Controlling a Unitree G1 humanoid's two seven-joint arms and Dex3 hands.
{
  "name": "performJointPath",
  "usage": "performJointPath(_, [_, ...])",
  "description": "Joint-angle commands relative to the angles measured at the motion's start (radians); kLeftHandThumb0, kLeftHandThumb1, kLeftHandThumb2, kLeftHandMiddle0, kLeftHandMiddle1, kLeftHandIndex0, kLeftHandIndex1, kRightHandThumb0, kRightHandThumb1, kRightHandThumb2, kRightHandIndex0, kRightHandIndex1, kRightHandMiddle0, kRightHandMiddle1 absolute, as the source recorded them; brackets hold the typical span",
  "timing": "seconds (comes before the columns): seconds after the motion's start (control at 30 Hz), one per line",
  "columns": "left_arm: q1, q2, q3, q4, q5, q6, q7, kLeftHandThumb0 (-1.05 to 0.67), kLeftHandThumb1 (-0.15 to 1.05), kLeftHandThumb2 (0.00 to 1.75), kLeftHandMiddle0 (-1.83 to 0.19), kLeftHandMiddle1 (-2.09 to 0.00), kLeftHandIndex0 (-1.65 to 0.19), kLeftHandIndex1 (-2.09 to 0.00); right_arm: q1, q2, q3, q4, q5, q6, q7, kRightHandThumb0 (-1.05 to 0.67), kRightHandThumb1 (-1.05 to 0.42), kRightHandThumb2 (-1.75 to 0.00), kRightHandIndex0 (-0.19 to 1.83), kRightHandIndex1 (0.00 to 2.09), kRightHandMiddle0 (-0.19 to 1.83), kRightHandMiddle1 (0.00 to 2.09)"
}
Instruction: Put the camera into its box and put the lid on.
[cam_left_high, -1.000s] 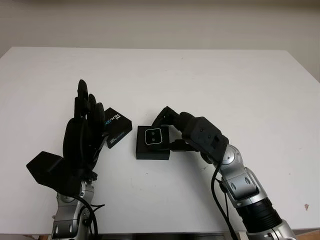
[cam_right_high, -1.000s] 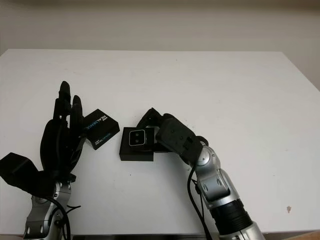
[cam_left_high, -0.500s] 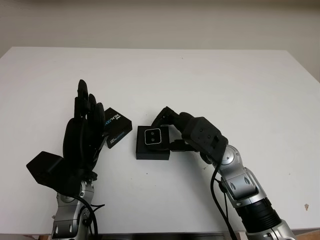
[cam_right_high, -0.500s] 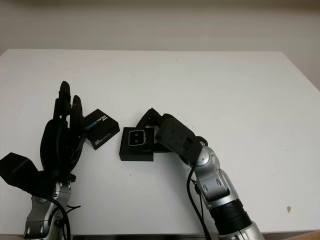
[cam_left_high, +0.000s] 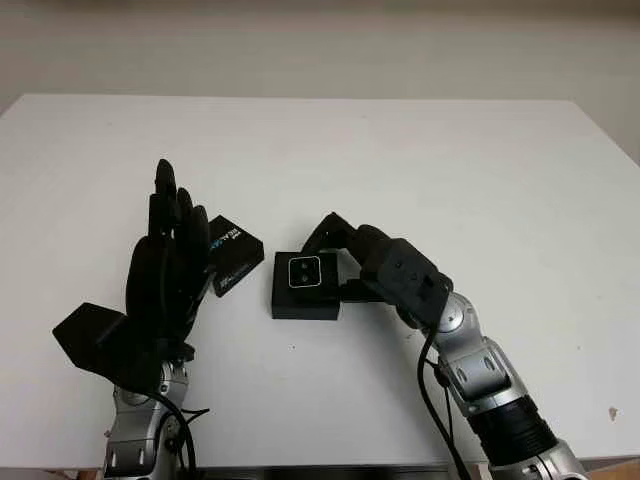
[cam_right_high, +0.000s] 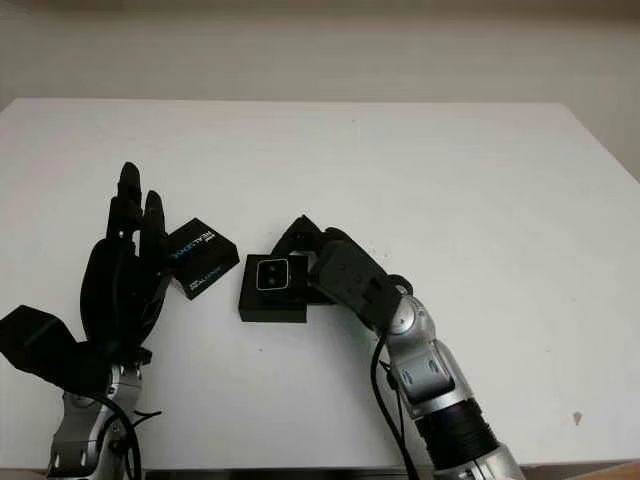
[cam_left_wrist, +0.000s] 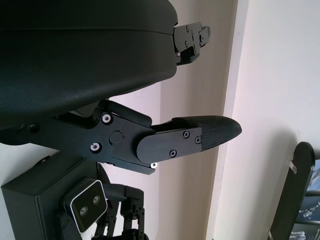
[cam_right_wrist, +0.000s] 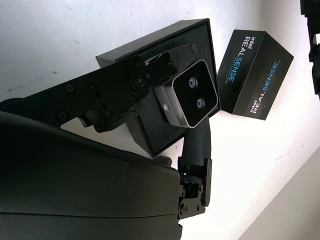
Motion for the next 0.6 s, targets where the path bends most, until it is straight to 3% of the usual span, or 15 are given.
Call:
performJointPath(0.0, [0.002, 0.003, -0.001, -0.016, 0.01, 0.001, 0.0, -0.66, 1.05, 0.55, 0.15, -0.05, 0.15, -0.05, 0.0, 0.0, 0.01, 0.029, -0.007, 0.002, -0.002, -0.32, -1.05, -0.1, -0.08, 0.88, 0.13, 2.09])
performJointPath(0.57, [-0.002, 0.002, 0.002, -0.01, 0.002, -0.006, -0.004, -0.66, 1.05, 0.54, 0.14, -0.05, 0.15, -0.05, 0.002, -0.022, 0.03, 0.033, -0.048, -0.019, 0.012, -0.34, -1.05, -0.11, -0.07, 0.83, 0.17, 2.09])
